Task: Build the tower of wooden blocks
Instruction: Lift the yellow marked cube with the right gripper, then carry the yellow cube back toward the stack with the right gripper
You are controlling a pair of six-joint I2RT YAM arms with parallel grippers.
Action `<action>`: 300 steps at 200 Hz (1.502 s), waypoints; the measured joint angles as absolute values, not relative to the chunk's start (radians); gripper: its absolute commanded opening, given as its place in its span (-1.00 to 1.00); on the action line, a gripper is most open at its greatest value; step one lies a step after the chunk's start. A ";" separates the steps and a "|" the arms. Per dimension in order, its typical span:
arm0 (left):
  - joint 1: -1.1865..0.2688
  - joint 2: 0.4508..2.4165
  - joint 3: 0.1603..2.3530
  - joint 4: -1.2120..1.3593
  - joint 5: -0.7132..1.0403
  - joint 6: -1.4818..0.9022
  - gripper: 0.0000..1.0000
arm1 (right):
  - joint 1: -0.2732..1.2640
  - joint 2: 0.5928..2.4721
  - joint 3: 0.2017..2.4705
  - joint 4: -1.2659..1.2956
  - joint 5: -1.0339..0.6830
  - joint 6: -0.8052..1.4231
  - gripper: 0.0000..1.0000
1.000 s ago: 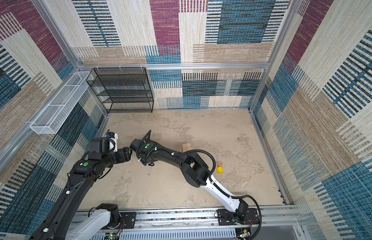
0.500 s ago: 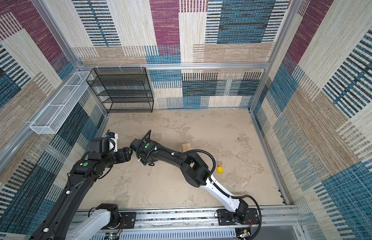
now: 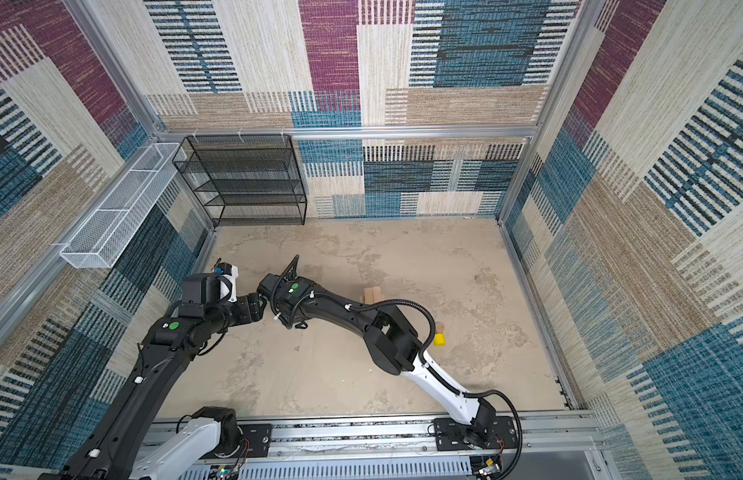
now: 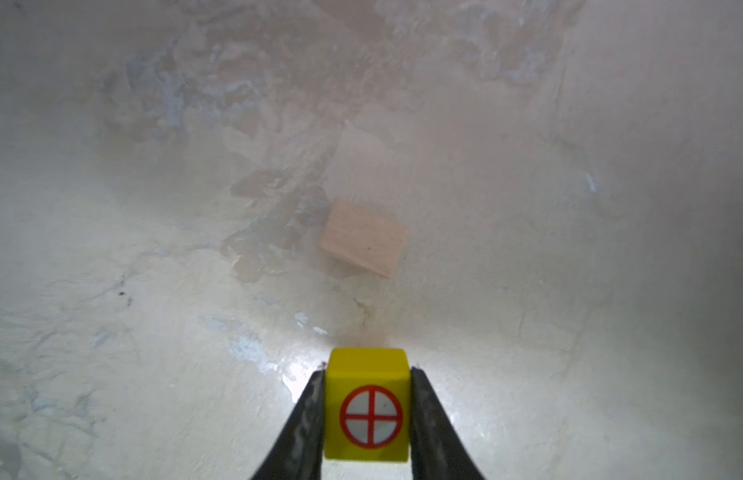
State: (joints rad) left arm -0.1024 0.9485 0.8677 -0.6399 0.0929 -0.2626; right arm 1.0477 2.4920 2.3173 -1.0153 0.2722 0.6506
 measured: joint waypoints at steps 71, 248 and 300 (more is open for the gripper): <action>-0.102 0.969 0.868 -0.640 0.108 -0.263 0.52 | 1.051 2.416 2.294 -1.007 0.273 0.601 -1.00; -0.102 1.013 0.877 -0.640 0.117 -0.262 0.51 | 1.052 2.194 2.164 -0.936 0.300 0.506 -1.00; -0.103 0.994 0.878 -0.632 0.107 -0.262 0.51 | 1.047 2.123 2.123 -0.932 0.315 0.487 -1.00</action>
State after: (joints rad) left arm -0.1032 0.9936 0.8776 -0.6323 0.1074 -0.2615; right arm 1.0470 2.1227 2.1231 -0.9318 0.3149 0.4873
